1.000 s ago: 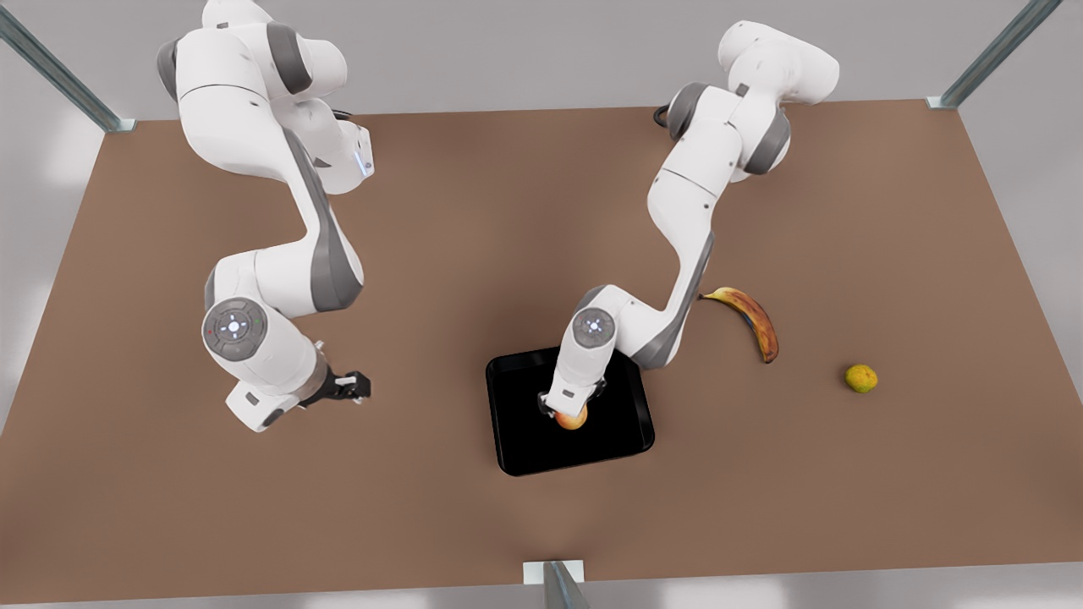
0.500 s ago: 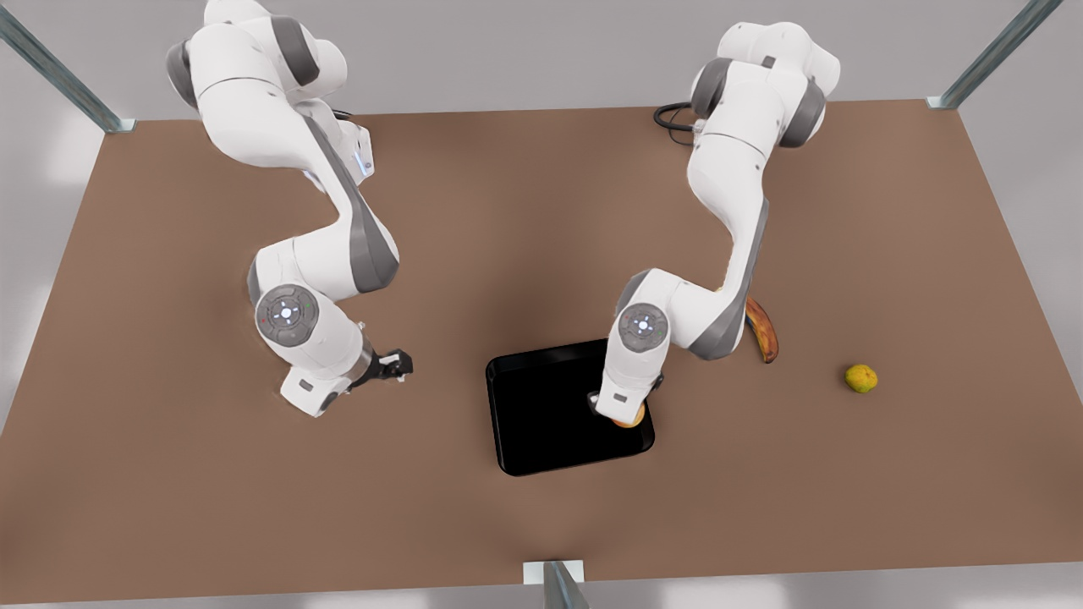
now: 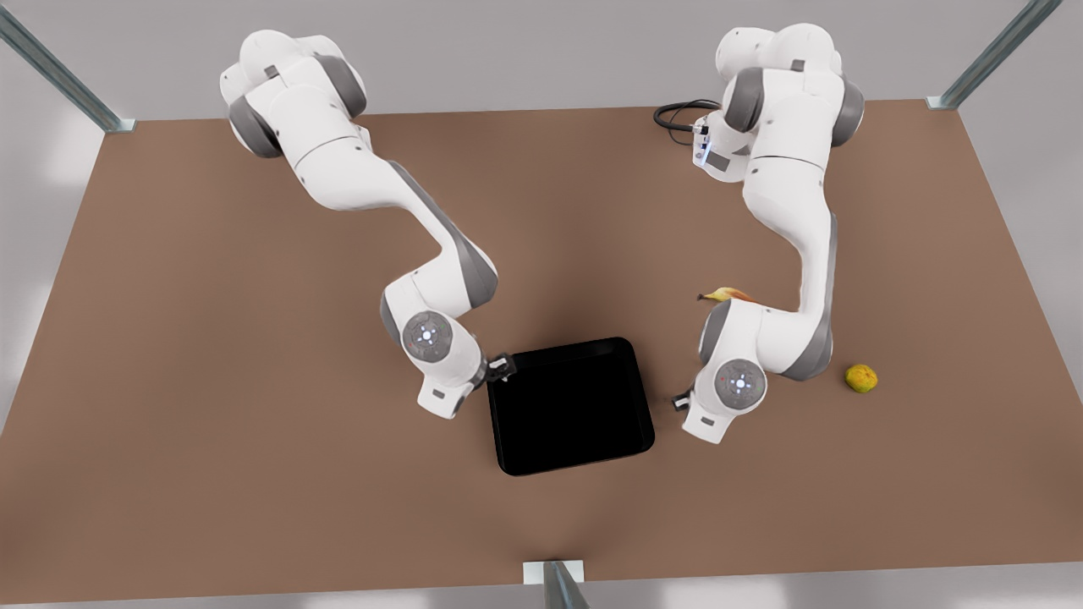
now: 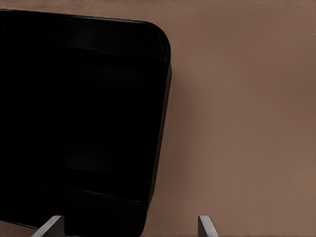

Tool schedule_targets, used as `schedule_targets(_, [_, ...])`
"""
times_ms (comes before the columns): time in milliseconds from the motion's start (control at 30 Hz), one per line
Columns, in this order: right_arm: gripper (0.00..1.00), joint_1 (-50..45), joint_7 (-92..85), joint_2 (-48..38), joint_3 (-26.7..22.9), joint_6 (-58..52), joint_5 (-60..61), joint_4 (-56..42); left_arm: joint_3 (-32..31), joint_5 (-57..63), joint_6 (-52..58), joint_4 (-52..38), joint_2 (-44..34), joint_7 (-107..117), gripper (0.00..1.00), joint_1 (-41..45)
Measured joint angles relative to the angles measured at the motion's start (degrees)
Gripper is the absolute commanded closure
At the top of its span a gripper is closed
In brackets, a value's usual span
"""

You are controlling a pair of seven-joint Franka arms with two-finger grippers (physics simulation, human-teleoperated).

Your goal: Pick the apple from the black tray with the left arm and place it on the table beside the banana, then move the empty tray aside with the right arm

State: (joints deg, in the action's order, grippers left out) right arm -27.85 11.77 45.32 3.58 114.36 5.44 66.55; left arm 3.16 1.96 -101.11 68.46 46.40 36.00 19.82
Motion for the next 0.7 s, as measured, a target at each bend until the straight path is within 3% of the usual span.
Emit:
schedule_targets(300, [0.00, -0.9, 1.5, 4.8, -0.5, 4.3, -1.0, -2.4, 0.1, 0.3, -1.5, 0.1, 5.5, -8.8, 0.30, -3.5])
schedule_targets(333, [0.00, -1.1, 1.7, 5.3, -0.5, 4.5, -1.4, -2.4, 0.1, 0.3, -1.7, 0.1, 5.6, -9.6, 0.09, -3.5])
schedule_targets(367, [0.00, -1.2, 1.8, 5.7, -0.5, 4.7, -1.6, -2.4, 0.1, 0.2, -1.9, 0.1, 5.7, -10.3, 0.00, -3.5])
schedule_targets(567, [0.00, -1.7, 2.3, 8.7, -0.4, 6.6, -2.3, -2.4, 0.2, 0.0, -1.6, -1.9, 5.1, -14.1, 0.00, -3.9])
schedule_targets(667, [0.00, -1.6, 2.2, 9.5, -0.4, 7.0, -2.4, -2.4, -0.1, -0.1, 2.5, -5.0, -1.9, -15.5, 0.00, -2.4])
schedule_targets(700, [0.12, -1.6, 2.2, 9.6, -0.4, 7.2, -2.4, -2.4, -0.5, -0.2, 4.5, -5.2, -6.0, -15.9, 0.00, -1.5])
